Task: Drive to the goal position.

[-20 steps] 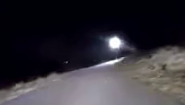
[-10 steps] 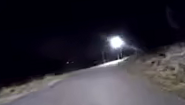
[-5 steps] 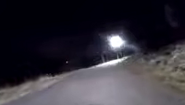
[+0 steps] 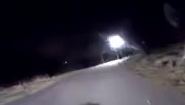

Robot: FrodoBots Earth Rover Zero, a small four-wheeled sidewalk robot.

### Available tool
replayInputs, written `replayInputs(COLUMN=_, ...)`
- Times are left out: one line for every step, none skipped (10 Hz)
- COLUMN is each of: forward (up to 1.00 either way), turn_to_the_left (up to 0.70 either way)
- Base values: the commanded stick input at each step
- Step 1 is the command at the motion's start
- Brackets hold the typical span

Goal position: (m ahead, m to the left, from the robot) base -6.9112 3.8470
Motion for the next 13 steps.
replayInputs(forward=1.00, turn_to_the_left=0.00)
replayInputs(forward=1.00, turn_to_the_left=0.00)
replayInputs(forward=1.00, turn_to_the_left=0.00)
replayInputs(forward=1.00, turn_to_the_left=0.00)
replayInputs(forward=1.00, turn_to_the_left=0.00)
replayInputs(forward=1.00, turn_to_the_left=0.00)
replayInputs(forward=1.00, turn_to_the_left=0.00)
replayInputs(forward=1.00, turn_to_the_left=0.00)
replayInputs(forward=1.00, turn_to_the_left=0.00)
replayInputs(forward=1.00, turn_to_the_left=0.00)
replayInputs(forward=1.00, turn_to_the_left=0.00)
replayInputs(forward=1.00, turn_to_the_left=0.00)
replayInputs(forward=1.00, turn_to_the_left=0.00)
